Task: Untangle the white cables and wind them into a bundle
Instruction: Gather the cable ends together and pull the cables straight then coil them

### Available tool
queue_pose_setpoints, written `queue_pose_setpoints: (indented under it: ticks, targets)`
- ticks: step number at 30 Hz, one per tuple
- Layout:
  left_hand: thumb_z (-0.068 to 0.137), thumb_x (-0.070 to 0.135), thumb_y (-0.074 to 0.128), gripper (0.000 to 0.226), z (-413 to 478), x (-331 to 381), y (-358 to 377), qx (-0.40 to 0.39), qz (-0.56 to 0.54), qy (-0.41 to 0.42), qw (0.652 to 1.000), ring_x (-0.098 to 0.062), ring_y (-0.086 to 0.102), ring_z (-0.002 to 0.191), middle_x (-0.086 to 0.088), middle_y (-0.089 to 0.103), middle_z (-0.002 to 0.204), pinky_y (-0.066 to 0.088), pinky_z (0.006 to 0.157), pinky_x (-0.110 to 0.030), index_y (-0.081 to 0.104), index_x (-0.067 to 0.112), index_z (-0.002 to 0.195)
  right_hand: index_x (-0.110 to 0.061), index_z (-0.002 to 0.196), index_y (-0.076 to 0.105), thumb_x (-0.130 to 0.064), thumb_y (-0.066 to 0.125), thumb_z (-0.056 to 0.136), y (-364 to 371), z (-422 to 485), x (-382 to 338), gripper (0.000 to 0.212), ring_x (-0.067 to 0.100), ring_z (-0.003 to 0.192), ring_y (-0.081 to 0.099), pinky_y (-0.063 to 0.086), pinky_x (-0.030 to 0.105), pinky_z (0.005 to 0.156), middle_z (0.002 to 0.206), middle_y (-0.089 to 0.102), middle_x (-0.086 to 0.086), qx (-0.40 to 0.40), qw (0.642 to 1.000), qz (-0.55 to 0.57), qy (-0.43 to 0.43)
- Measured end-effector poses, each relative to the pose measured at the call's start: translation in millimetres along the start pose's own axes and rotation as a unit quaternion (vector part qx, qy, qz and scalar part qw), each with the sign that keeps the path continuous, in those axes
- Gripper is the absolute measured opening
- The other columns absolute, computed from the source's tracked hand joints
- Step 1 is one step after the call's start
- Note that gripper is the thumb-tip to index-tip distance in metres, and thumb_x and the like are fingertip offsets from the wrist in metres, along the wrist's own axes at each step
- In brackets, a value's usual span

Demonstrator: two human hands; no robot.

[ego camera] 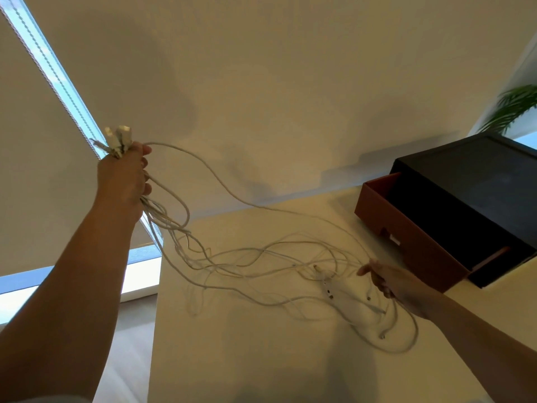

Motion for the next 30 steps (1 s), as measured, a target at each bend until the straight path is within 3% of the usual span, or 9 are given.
queue_pose_setpoints:
  ticks: [6, 9, 11, 13, 16, 19, 21, 25, 30]
  targets:
    - [0.088, 0.043, 0.057, 0.022, -1, -18, 4, -0.064, 0.175, -0.005, 0.983, -0.007, 0.038, 0.041, 0.002, 0.062, 0.081, 0.030, 0.047, -0.022, 0.063, 0.025, 0.077, -0.011, 0.081, 0.061, -0.035, 0.031, 0.104, 4, -3, -51, 0.045, 0.013, 0.057, 0.028, 0.026, 0.027, 0.058, 0.059, 0.031, -0.007, 0.039, 0.997, 0.011, -0.064]
    - [0.077, 0.054, 0.057, 0.034, -8, -19, 7, -0.061, 0.258, 0.006, 0.964, -0.037, 0.053, 0.065, -0.005, 0.051, 0.068, 0.038, 0.062, -0.034, 0.058, 0.021, 0.067, -0.011, 0.077, 0.059, -0.032, 0.036, 0.102, 2, -14, -78, 0.040, 0.007, 0.052, 0.031, 0.027, 0.013, 0.047, 0.061, 0.032, -0.003, 0.030, 0.995, 0.016, -0.089]
    - [0.084, 0.054, 0.057, 0.041, -22, -16, 15, -0.063, 0.317, 0.031, 0.946, -0.048, 0.057, 0.083, -0.011, 0.047, 0.063, 0.045, 0.072, -0.044, 0.053, 0.018, 0.065, -0.010, 0.077, 0.059, -0.032, 0.039, 0.101, 6, -22, -94, 0.038, 0.005, 0.051, 0.032, 0.027, 0.015, 0.045, 0.062, 0.034, -0.001, 0.006, 0.994, 0.017, -0.112]
    - [0.090, 0.047, 0.058, 0.038, -43, -13, 32, -0.111, 0.302, 0.056, 0.945, -0.040, 0.059, 0.073, -0.012, 0.053, 0.059, 0.049, 0.067, -0.036, 0.055, 0.018, 0.066, -0.012, 0.075, 0.059, -0.033, 0.041, 0.099, 15, -29, -111, 0.036, 0.006, 0.054, 0.033, 0.025, 0.017, 0.048, 0.064, 0.037, 0.001, -0.026, 0.990, 0.012, -0.135]
    - [0.089, 0.043, 0.062, 0.027, -85, -24, 68, -0.289, 0.242, 0.027, 0.926, -0.008, 0.038, 0.037, 0.009, 0.044, 0.040, 0.027, 0.041, -0.020, 0.069, 0.019, 0.079, -0.019, 0.069, 0.060, -0.039, 0.043, 0.094, 32, -38, -135, 0.036, 0.010, 0.059, 0.034, 0.022, 0.021, 0.053, 0.065, 0.037, 0.004, -0.077, 0.981, 0.029, -0.178]
    - [0.089, 0.049, 0.058, 0.025, -125, -47, 93, -0.458, 0.203, -0.041, 0.865, -0.013, 0.020, 0.045, 0.008, 0.027, 0.048, 0.014, 0.048, -0.027, 0.075, 0.031, 0.096, -0.023, 0.067, 0.062, -0.039, 0.044, 0.093, 46, -45, -156, 0.035, 0.013, 0.062, 0.035, 0.021, 0.023, 0.054, 0.068, 0.037, 0.008, -0.123, 0.965, 0.048, -0.228]
    - [0.088, 0.048, 0.058, 0.029, -142, -55, 97, -0.520, 0.174, -0.087, 0.832, -0.013, 0.018, 0.048, -0.002, 0.038, 0.056, 0.012, 0.048, -0.029, 0.076, 0.025, 0.093, -0.023, 0.069, 0.064, -0.036, 0.047, 0.095, 47, -47, -165, 0.034, 0.017, 0.062, 0.035, 0.022, 0.024, 0.054, 0.067, 0.038, 0.011, -0.138, 0.958, 0.066, -0.244]
    - [0.097, 0.028, 0.054, 0.025, -148, -51, 98, -0.524, 0.167, -0.095, 0.829, -0.007, 0.027, 0.044, 0.006, 0.053, 0.059, 0.019, 0.042, -0.020, 0.069, 0.014, 0.083, -0.014, 0.077, 0.069, -0.040, 0.052, 0.092, 40, -44, -167, 0.034, 0.012, 0.059, 0.039, 0.033, 0.022, 0.061, 0.060, 0.044, 0.001, -0.171, 0.954, -0.027, -0.245]
    - [0.091, 0.022, 0.062, 0.018, -149, -38, 102, -0.478, 0.313, 0.057, 0.819, 0.006, 0.056, 0.056, 0.013, 0.063, 0.068, 0.039, 0.054, -0.006, 0.076, 0.017, 0.082, -0.011, 0.079, 0.074, -0.055, 0.054, 0.082, 44, -36, -152, 0.049, 0.019, 0.063, 0.042, 0.038, 0.024, 0.061, 0.064, 0.046, 0.005, -0.249, 0.946, -0.170, -0.120]
Point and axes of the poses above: each hand's wrist, its own z-axis towards the middle knuckle, its own y-axis out of the palm, x = y × z, the point moved 4 cm from there along z, towards the middle knuckle
